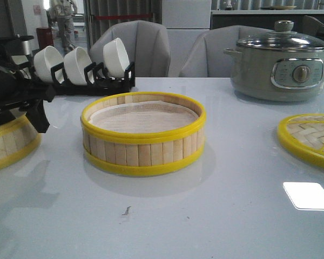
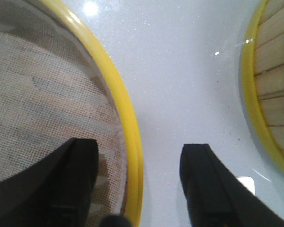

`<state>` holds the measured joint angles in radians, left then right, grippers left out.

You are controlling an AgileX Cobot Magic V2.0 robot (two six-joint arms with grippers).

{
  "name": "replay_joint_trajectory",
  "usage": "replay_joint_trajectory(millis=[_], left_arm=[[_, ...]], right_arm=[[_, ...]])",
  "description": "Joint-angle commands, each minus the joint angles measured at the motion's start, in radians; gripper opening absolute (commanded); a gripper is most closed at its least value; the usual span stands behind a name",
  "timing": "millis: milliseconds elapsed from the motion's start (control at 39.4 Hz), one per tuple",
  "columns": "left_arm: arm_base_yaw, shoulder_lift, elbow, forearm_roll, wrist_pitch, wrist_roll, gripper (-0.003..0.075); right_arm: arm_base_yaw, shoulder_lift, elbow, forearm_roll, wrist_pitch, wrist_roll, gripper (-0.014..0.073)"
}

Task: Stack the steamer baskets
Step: 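Grip the basket rim with the left gripper and lift it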

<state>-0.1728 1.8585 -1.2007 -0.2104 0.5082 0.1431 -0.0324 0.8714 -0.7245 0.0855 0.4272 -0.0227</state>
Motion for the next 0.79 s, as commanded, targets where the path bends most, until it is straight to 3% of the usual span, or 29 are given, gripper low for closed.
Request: replay_joint_trajectory(millis=[0,25,76,127,330,533,762], left_arm=[[-0.005,-0.047,-0.031,-0.003,-0.023,-0.001,0.0260],[-0.005,-0.047,-0.031,-0.001,-0.019,-0.001,0.0165],[-0.005,-0.047,-0.031,0.005,-0.011,-0.001,0.0070],[-0.005,-0.047,-0.031,0.007,-0.011,-0.001,0.0111],[-0.005,-0.049,-0.070,0.007,0.017,-0.001,0.0088],[-0.026,-0.058,-0.231,0.005,0.114,-0.001,0.0088],[-0.139,-0.070,-0.450,0.003,0.208,-0.003,0.0088]], right_arm=[[0.001,-0.007,-0.034,-0.010,-0.068,-0.007,0.0444],[0.001,-0.007,-0.034,-0.010,-0.068,-0.007,0.0444],[0.001,-0.007,-0.034,-0.010,-0.068,-0.007,0.0444],[0.001,-0.007,-0.034,-0.009,-0.068,-0.007,0.0444],[0.001,-0.007,-0.034,-0.009,-0.068,-0.007,0.0444],[0.001,-0.007,-0.034,-0.009,-0.068,-0.007,0.0444],[0.001,-0.007,-0.034,-0.009,-0.068,-0.007,0.0444]])
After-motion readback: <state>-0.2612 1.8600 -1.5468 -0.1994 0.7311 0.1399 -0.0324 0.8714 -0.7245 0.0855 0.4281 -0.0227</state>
